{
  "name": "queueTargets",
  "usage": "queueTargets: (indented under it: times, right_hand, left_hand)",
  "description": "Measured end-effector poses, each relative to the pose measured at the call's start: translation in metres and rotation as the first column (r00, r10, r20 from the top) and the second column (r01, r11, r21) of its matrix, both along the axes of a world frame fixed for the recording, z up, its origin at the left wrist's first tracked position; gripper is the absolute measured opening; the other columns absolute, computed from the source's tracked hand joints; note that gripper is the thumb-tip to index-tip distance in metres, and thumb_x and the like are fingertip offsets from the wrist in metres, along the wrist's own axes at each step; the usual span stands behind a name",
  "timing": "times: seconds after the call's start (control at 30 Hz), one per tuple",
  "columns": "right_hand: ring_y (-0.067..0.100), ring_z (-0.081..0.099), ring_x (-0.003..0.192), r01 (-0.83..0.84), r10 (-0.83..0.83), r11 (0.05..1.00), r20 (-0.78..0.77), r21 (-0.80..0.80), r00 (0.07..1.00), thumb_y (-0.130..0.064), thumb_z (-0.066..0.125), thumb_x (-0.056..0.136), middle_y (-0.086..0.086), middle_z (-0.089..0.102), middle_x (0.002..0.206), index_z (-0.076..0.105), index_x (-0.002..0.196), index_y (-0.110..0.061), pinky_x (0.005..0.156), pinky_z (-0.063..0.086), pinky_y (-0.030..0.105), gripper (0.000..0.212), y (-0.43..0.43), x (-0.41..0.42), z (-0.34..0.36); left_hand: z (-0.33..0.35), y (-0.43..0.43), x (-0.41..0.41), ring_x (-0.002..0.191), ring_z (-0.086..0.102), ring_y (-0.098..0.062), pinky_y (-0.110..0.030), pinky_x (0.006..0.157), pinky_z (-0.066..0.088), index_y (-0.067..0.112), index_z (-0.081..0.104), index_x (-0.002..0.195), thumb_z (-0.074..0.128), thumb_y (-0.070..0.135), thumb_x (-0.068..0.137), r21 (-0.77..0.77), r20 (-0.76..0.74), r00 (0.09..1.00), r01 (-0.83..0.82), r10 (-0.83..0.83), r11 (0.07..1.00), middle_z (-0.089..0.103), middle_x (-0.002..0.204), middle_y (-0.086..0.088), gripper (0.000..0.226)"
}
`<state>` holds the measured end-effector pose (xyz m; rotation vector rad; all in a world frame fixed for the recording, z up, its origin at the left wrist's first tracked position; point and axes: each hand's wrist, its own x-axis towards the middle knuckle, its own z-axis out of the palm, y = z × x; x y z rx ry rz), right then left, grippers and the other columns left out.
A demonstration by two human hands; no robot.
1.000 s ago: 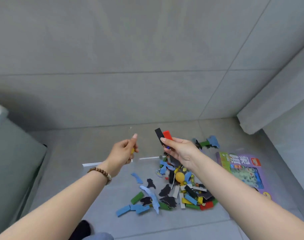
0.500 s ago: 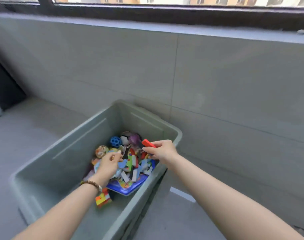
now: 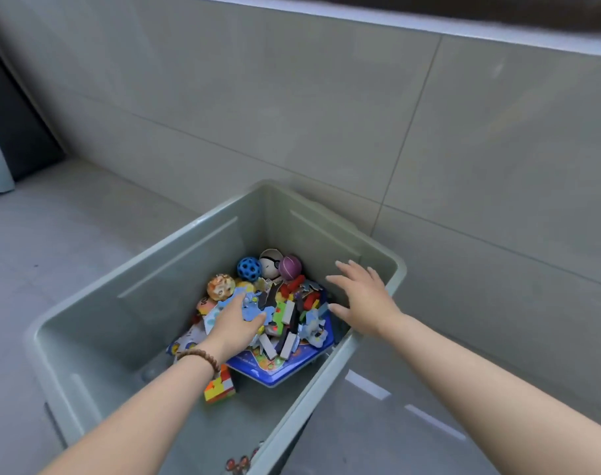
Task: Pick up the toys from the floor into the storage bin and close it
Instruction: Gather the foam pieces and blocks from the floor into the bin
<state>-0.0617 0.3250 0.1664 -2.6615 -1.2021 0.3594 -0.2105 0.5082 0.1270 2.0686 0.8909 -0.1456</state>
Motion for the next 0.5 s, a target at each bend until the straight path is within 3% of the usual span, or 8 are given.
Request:
queueTargets:
  times: [0.23, 0.5]
  right_hand:
    - [0.015, 0.02, 0.144, 0.32, -0.308, 0.926, -0.091, 0.198, 0.947, -0.033, 0.061, 0.089, -0.006, 0.02, 0.156, 0.042, 0.139, -0.026, 0.114, 0.017, 0.029, 0.054, -0.16, 0.018, 0.042]
    - [0.017, 0.021, 0.143, 0.664, -0.657, 0.747, -0.173, -0.021, 0.734, -0.038, 0.06, 0.088, -0.006, 0.015, 0.157, 0.034, 0.143, -0.028, 0.112, 0.027, 0.037, 0.062, -0.39, -0.019, 0.028]
  left_hand:
    - [0.058, -0.07, 0.038, 0.142, 0.021, -0.019, -0.036, 0.116, 0.021, 0.016, 0.026, 0.148, 0.047, 0.047, 0.093, 0.285, 0.156, 0.956, 0.197, -0.248, 0.938, 0.027, 0.154, -0.002, 0.067]
    - [0.081, -0.238, 0.083, 0.144, 0.015, -0.018, -0.029, 0.117, 0.013, 0.015, 0.024, 0.148, 0.046, 0.044, 0.095, 0.408, 0.193, 0.788, 0.477, -0.584, 0.779, 0.026, 0.154, 0.0, 0.064]
